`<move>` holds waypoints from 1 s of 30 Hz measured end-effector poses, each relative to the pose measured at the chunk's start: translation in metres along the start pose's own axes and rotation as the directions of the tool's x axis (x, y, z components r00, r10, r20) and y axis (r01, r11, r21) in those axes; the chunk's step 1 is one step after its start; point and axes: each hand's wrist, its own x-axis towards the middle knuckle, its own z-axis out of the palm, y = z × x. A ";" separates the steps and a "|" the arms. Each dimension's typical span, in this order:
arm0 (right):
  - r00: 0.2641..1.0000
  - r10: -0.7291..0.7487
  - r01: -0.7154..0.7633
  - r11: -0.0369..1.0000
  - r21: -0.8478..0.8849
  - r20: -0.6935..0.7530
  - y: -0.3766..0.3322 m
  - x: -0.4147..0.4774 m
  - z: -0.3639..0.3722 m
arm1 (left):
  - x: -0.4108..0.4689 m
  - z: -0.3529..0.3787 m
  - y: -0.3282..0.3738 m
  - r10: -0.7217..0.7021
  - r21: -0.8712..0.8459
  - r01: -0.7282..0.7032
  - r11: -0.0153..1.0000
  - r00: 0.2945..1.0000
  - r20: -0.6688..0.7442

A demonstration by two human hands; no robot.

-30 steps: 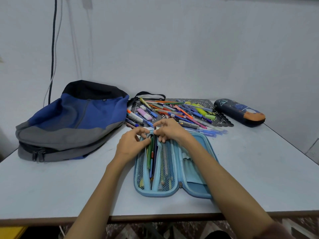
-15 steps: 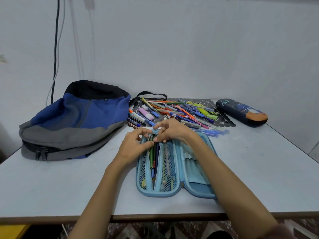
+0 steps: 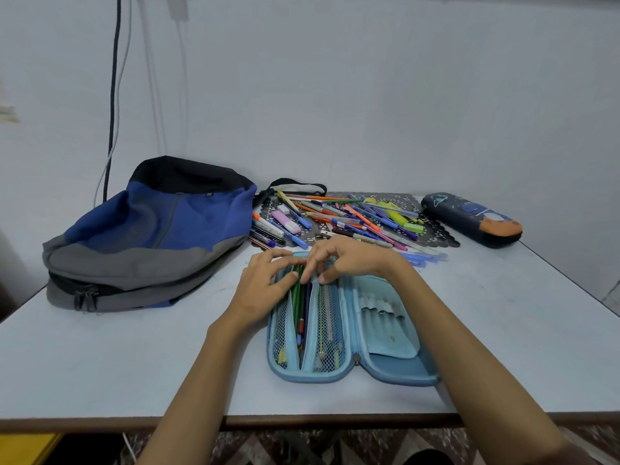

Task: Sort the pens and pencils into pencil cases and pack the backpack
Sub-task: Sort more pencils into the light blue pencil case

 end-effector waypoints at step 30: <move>0.982 -0.084 -0.021 0.848 -0.529 -0.172 -0.007 -0.005 0.012 | -0.002 0.001 -0.004 0.207 0.198 -0.193 0.961 0.977 -0.052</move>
